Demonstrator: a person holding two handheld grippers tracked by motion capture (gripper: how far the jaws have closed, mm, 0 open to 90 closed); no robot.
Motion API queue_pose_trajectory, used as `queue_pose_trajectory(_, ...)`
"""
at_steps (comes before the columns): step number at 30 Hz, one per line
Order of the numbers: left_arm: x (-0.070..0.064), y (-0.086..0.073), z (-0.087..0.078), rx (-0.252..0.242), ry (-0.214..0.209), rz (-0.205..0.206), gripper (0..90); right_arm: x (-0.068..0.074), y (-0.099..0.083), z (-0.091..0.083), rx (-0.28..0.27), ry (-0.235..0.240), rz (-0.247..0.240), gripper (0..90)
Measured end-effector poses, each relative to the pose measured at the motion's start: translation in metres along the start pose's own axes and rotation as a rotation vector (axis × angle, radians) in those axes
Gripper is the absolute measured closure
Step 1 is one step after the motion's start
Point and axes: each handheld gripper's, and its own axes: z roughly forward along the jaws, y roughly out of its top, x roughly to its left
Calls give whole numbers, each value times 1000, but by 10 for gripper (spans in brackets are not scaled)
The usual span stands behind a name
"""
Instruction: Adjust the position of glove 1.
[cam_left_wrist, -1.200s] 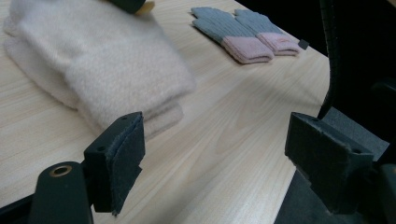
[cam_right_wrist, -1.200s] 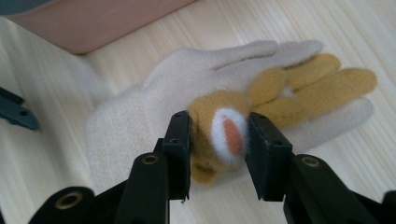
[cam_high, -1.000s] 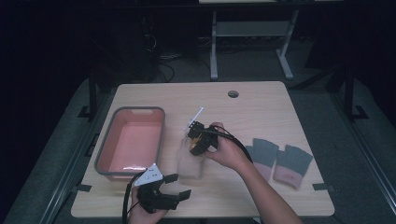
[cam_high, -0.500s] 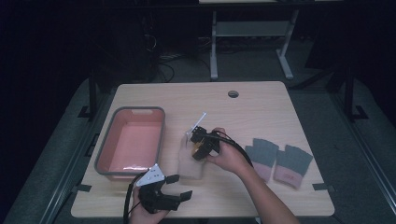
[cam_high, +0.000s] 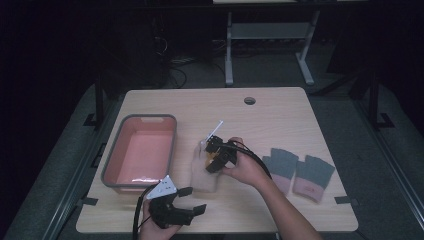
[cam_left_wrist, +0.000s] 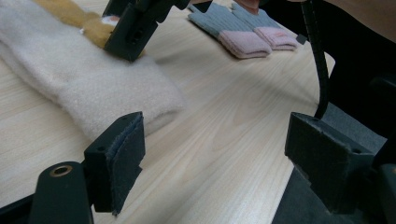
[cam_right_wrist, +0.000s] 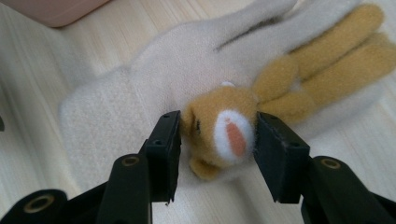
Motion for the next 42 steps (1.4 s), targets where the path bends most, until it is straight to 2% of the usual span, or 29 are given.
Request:
queue_pose_trajectory(19,0,0,1,3,3,8,203,1,4,-11,-27,-2,-12,462)
queue_pose_trajectory(28,-1,1,0,5,2,6,202,6,15,-15,-31,-9,-36,446)
queue_pose_trajectory(35,-2,0,0,3,4,11,203,8,20,-10,-21,-5,-48,432)
queue_pose_trajectory(42,-2,0,0,6,2,11,203,13,28,0,-10,-10,-83,434)
